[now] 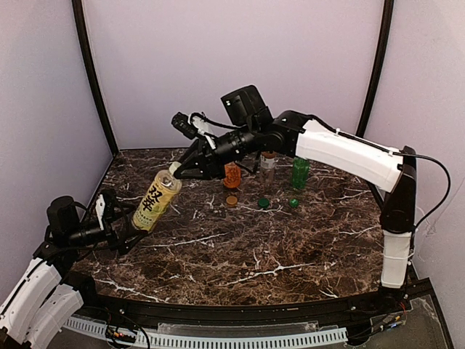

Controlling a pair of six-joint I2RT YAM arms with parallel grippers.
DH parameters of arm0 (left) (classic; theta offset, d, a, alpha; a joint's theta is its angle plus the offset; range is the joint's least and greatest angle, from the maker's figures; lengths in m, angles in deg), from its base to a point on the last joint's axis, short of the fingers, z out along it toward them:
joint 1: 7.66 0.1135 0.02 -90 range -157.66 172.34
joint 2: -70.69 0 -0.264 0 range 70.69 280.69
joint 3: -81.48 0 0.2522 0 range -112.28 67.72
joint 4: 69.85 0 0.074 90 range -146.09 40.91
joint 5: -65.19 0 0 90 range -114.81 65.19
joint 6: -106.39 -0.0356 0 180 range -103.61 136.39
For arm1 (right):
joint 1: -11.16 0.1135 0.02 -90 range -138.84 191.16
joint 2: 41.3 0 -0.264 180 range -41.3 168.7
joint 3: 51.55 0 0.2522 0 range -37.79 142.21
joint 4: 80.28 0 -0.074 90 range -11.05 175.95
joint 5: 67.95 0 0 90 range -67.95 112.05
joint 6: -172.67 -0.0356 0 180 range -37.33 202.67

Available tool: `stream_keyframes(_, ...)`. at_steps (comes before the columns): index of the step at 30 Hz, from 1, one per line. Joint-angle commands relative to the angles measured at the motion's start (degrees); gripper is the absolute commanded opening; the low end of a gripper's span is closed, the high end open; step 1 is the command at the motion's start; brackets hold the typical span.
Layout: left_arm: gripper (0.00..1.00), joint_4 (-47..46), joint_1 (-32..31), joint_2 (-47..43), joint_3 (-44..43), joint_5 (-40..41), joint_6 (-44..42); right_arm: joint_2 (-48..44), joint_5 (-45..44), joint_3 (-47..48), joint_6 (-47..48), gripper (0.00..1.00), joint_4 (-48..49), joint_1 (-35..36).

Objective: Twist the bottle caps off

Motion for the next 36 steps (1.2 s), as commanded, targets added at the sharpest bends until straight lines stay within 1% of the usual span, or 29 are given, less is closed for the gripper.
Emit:
stream_keyframes(1, 0.99, 0.1, 0.0, -0.1, 0.1, -2.8, -0.9, 3.2, 4.1, 1.4, -2.4, 0.0, -1.6, 1.1)
stream_keyframes(5, 0.99, 0.5, 0.1, -0.1, 0.1, -3.6, -1.1, 5.8, 7.0, 3.3, -4.2, 0.0, -1.0, 1.8)
stream_keyframes(8, 0.98, 0.9, 0.0, -0.1, 0.2, -5.0, -1.2, 7.7, 6.8, 5.0, -4.8, 0.0, -0.3, 2.8)
stream_keyframes(11, 0.94, 3.0, 0.0, 0.0, 0.2, -8.8, -2.3, 9.4, 7.7, 6.6, -6.3, 0.0, 2.1, 3.6)
stream_keyframes(14, 0.87, 3.7, -0.1, -0.1, 0.1, -8.1, -3.4, 11.0, 8.3, 8.0, -6.7, 0.0, 3.2, 4.5)
stream_keyframes(19, 0.84, 5.6, -0.7, -0.3, 0.0, -8.2, -5.8, 12.2, 8.7, 9.1, -7.9, 0.0, 5.1, 5.0)
stream_keyframes(23, 0.75, 5.8, -1.0, -0.3, 0.0, -7.7, -5.9, 12.3, 8.6, 9.1, -8.2, 0.0, 5.8, 5.1)
stream_keyframes(24, 0.7, 5.8, -1.0, -0.3, 0.0, -7.8, -6.0, 12.3, 8.4, 9.0, -8.2, 0.0, 5.9, 5.1)
stream_keyframes(25, 0.68, 5.8, -1.0, -0.3, 0.0, -7.8, -6.0, 12.4, 8.4, 9.0, -8.3, 0.0, 6.0, 5.1)
stream_keyframes(26, 0.63, 5.9, -1.1, -0.4, 0.0, -7.9, -6.1, 12.4, 8.4, 9.0, -8.3, 0.0, 6.2, 5.1)
stream_keyframes(28, 0.57, 5.9, -1.1, -0.5, 0.0, -8.0, -6.1, 12.5, 8.2, 9.1, -8.5, 0.0, 6.2, 5.1)
stream_keyframes(31, 0.5, 5.9, -1.2, -0.6, -0.1, -8.2, -5.8, 12.3, 6.5, 8.5, -8.5, 0.0, 6.2, 5.1)
stream_keyframes(32, 0.48, 5.9, -1.2, -0.6, -0.2, -8.2, -5.7, 12.1, 5.5, 8.0, -8.5, 0.03, 6.2, 5.1)
stream_keyframes(34, 0.46, 5.8, -1.2, -0.7, -0.3, -7.8, -5.7, 11.6, 3.2, 7.4, -8.9, 0.3, 6.2, 5.0)
stream_keyframes(36, 0.45, 5.3, -1.2, -0.9, -0.5, -6.4, -5.8, 10.9, 1.8, 7.5, -10.3, 0.48, 6.3, 4.8)
